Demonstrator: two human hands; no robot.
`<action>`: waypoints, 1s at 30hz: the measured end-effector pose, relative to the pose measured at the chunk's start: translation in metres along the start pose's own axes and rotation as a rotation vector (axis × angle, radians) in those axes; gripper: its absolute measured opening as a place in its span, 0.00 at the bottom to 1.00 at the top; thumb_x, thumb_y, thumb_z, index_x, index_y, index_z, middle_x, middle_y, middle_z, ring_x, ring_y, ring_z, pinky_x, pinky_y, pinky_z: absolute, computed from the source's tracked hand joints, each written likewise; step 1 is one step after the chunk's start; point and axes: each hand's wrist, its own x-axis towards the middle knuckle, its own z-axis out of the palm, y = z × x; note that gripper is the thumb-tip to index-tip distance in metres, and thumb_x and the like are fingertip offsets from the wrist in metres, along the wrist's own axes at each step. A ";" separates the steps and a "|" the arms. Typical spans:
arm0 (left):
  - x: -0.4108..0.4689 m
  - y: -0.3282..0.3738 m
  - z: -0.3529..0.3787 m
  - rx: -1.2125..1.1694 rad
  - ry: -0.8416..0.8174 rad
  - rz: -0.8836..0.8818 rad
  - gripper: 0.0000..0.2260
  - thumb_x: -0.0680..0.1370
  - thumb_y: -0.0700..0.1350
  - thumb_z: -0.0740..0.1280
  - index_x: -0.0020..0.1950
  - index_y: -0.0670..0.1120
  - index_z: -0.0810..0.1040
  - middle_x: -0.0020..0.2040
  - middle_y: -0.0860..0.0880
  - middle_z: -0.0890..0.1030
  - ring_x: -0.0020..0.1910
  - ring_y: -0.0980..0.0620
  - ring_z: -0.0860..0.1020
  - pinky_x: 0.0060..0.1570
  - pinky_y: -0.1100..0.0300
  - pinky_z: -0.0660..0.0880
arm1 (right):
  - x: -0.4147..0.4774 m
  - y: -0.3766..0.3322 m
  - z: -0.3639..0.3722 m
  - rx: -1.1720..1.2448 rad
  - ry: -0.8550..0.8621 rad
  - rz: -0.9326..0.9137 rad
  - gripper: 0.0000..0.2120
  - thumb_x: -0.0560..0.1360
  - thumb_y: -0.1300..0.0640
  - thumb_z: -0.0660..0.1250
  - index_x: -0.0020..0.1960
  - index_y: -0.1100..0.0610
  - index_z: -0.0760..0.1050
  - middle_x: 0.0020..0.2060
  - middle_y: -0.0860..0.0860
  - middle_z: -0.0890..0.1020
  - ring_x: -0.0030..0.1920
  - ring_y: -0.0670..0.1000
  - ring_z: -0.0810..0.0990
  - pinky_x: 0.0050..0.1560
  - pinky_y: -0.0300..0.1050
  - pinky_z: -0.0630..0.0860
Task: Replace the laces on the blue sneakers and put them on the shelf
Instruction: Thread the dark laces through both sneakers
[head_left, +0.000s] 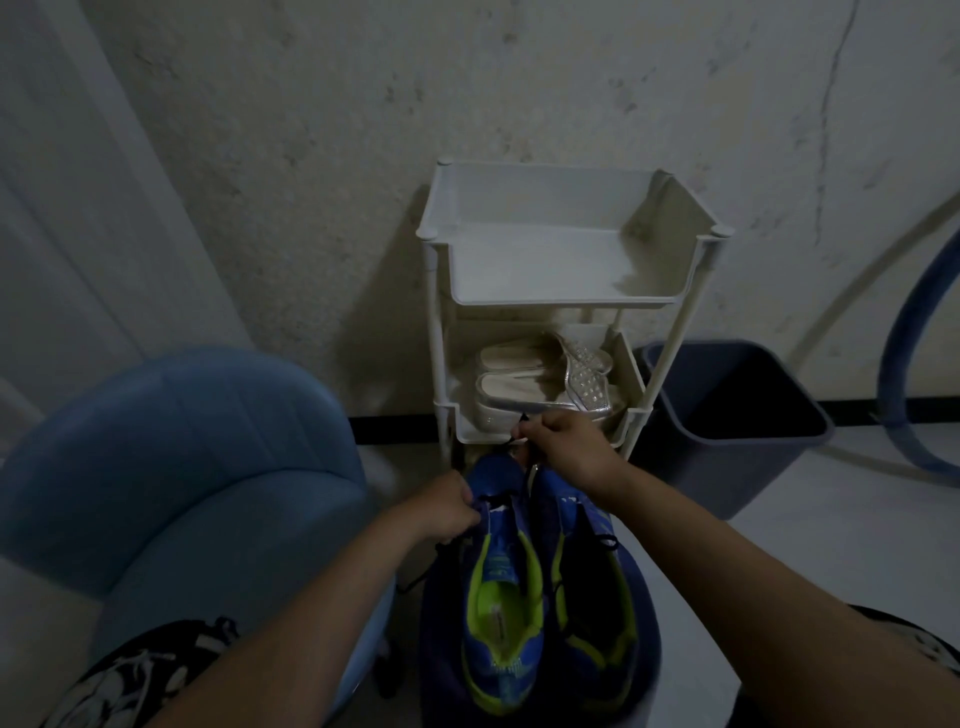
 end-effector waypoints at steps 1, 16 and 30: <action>-0.001 -0.001 -0.001 0.028 -0.045 -0.010 0.10 0.77 0.38 0.64 0.36 0.44 0.72 0.25 0.49 0.75 0.26 0.53 0.72 0.26 0.66 0.67 | -0.003 -0.001 0.001 0.005 -0.028 -0.004 0.11 0.81 0.60 0.62 0.44 0.61 0.80 0.32 0.57 0.83 0.39 0.59 0.80 0.46 0.55 0.77; -0.026 0.003 -0.038 0.411 0.121 0.052 0.15 0.78 0.54 0.64 0.62 0.50 0.73 0.59 0.50 0.79 0.59 0.46 0.76 0.62 0.48 0.70 | -0.005 -0.004 0.000 -0.195 -0.022 -0.018 0.11 0.79 0.57 0.67 0.42 0.62 0.80 0.27 0.53 0.77 0.23 0.47 0.73 0.29 0.41 0.71; -0.048 0.029 -0.065 -0.136 0.214 0.403 0.05 0.75 0.56 0.69 0.48 0.59 0.83 0.40 0.54 0.82 0.41 0.57 0.80 0.43 0.61 0.75 | -0.017 -0.026 0.004 -0.308 -0.218 -0.146 0.12 0.80 0.59 0.65 0.38 0.59 0.78 0.32 0.59 0.78 0.29 0.54 0.80 0.38 0.50 0.75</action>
